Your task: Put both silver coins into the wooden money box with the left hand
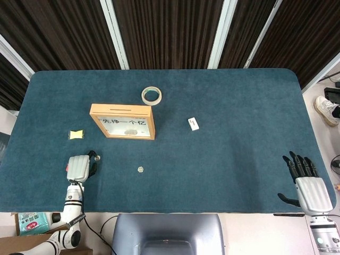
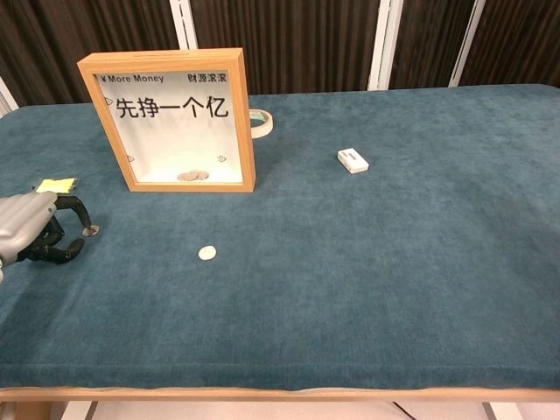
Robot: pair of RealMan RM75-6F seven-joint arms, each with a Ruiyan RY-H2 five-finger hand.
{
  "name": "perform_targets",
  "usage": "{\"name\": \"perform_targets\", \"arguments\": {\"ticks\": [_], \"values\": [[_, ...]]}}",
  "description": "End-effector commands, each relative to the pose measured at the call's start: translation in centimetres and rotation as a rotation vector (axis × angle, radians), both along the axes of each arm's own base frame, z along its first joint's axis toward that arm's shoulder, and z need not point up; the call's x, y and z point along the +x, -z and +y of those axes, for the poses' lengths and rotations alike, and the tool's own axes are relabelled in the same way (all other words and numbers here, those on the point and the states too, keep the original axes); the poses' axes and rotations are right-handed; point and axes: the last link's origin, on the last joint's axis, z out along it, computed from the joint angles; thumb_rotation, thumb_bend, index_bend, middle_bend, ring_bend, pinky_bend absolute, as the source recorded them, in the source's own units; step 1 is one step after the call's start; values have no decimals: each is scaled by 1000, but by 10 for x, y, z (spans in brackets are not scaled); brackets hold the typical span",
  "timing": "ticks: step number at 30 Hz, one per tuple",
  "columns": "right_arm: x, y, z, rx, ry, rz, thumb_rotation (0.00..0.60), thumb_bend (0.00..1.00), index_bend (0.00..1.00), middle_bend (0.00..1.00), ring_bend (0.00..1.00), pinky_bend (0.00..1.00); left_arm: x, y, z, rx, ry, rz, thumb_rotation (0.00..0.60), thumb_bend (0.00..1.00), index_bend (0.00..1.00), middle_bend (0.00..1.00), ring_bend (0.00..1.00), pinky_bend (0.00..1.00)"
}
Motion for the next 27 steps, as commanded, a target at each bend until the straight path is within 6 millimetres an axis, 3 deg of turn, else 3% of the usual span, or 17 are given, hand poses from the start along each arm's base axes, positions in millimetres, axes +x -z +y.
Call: {"name": "perform_targets", "arguments": {"ticks": [1, 27], "values": [[0, 0, 0, -1, 0, -1, 600, 99, 0, 0, 0, 0, -1, 0, 1, -5, -4, -2, 600, 370, 436, 1000, 1000, 1000], [-1, -4, 1, -13, 2, -8, 600, 99, 0, 0, 0, 0, 5, 3, 5, -24, 4, 3, 600, 369, 436, 1000, 1000, 1000]]}}
